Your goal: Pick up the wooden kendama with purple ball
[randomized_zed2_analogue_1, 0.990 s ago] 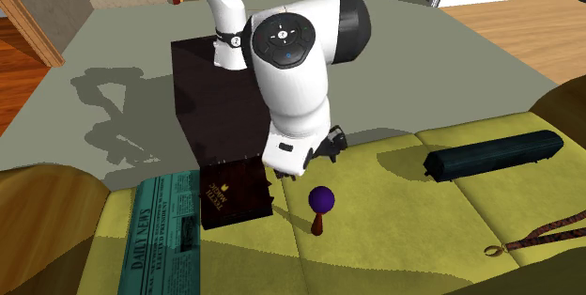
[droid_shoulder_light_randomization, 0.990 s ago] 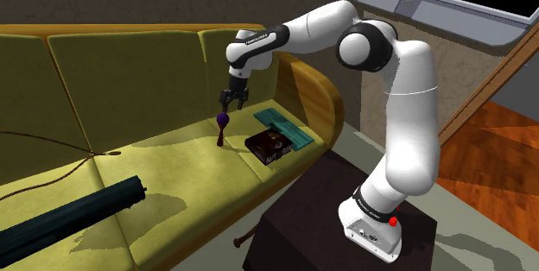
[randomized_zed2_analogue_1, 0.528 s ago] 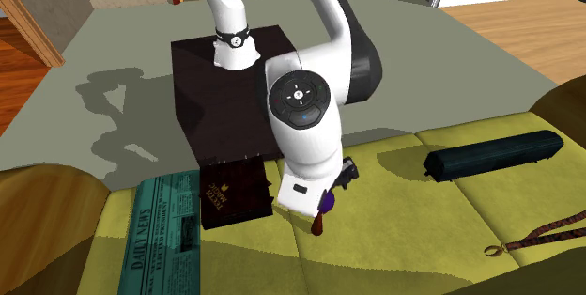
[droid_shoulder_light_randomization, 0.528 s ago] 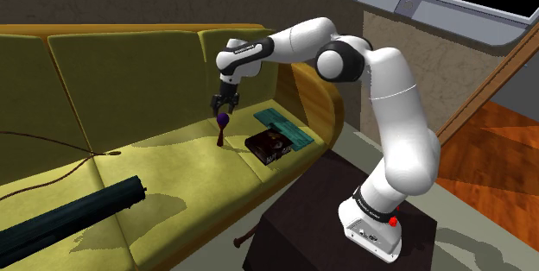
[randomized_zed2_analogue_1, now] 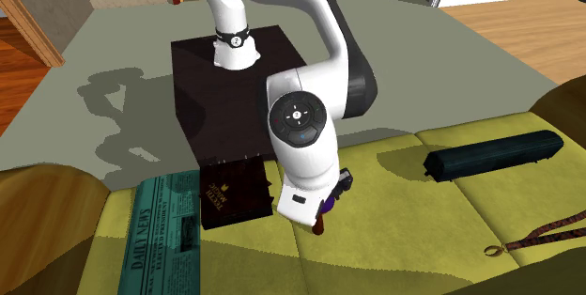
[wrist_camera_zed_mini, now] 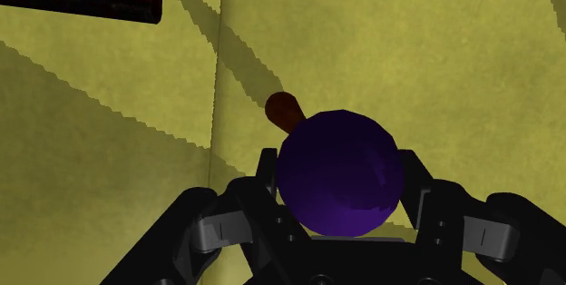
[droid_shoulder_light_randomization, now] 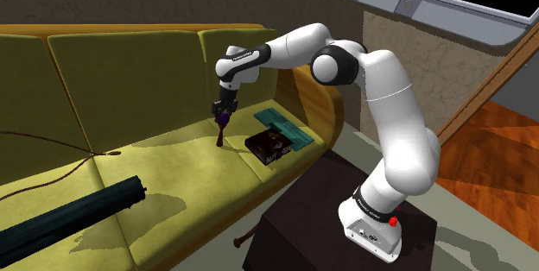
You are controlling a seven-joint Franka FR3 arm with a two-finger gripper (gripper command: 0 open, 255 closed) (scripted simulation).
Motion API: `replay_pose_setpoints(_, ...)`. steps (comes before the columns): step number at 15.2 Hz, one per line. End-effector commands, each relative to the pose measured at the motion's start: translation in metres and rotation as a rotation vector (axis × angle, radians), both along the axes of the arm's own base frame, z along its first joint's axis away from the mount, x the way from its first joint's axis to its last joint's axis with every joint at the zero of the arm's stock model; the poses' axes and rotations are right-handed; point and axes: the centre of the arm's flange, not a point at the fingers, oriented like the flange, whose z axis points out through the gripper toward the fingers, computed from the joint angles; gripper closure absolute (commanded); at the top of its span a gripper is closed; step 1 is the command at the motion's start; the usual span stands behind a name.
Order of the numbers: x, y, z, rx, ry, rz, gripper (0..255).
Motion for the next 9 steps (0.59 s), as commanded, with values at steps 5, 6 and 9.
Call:
replay_pose_setpoints(5,0.0001,-0.0001,-0.0003,0.000,0.000,0.000,255)
replay_pose_setpoints(6,0.0001,-0.0002,-0.0003,0.000,0.000,0.000,255)
replay_pose_setpoints(9,0.0000,-0.0002,0.0043,0.000,0.000,0.000,255)
